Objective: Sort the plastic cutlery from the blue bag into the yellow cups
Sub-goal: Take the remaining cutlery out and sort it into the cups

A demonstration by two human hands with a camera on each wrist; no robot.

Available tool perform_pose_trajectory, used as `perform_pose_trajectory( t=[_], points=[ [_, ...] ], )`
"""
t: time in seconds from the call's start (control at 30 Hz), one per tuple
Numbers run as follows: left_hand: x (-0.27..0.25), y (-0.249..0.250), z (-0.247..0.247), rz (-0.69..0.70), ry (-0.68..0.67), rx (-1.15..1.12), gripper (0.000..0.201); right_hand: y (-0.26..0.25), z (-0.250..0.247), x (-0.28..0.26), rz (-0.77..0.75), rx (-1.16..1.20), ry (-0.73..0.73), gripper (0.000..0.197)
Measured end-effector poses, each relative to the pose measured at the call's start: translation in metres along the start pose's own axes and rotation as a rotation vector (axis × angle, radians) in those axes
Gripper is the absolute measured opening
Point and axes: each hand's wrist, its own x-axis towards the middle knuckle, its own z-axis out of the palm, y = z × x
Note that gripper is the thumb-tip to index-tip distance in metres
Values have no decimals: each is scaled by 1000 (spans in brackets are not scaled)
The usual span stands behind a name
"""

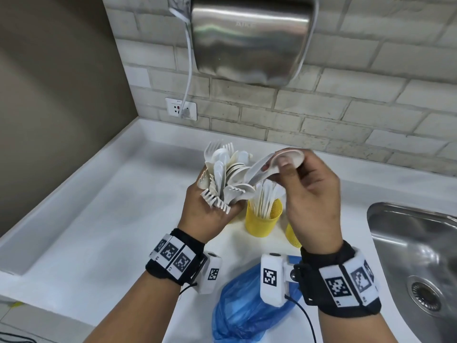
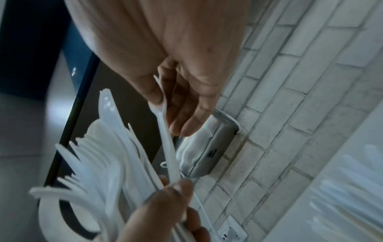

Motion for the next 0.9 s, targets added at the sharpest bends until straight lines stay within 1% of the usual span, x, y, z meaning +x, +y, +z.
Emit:
perform_pose_trajectory(
  t=[0.07,0.13,0.17,0.23,0.33,0.4,0.43,0.5,0.67,0.77,0.83,0.9],
  points=[
    [-1,-5,0,12,-49,-2,35,-9,-1,5,26,159,137,14],
    [-1,-8,1,18,-47,-8,34,-22,-4,9,4,270,218,13],
    [-1,-8,1,23,-46,-7,33,-27,-6,10,-40,277,215,13],
    [-1,-7,3,29,-74,-12,31,-35,-9,10,-148,196,133,13],
    [0,-4,6,41,-61,16,35,-43,-6,4,-259,-93,-37,7],
    [1,-5,6,50,-40,46,32,-42,-1,1,-274,-216,-84,1],
    [1,-3,6,62,-35,62,35,-41,1,0,-262,-237,-82,3],
    [1,-1,5,82,-27,79,40,-37,2,-1,-233,-235,-67,6],
    [1,0,3,106,-3,93,36,-27,3,-5,-161,-177,-61,9],
    [3,2,4,143,-3,107,38,-22,7,-11,-108,-114,-63,10],
    [3,3,4,170,-4,129,38,-21,6,-15,-111,-84,-71,9],
    [1,2,4,137,9,64,38,-19,4,-18,-108,-45,-91,21]
  ],
)
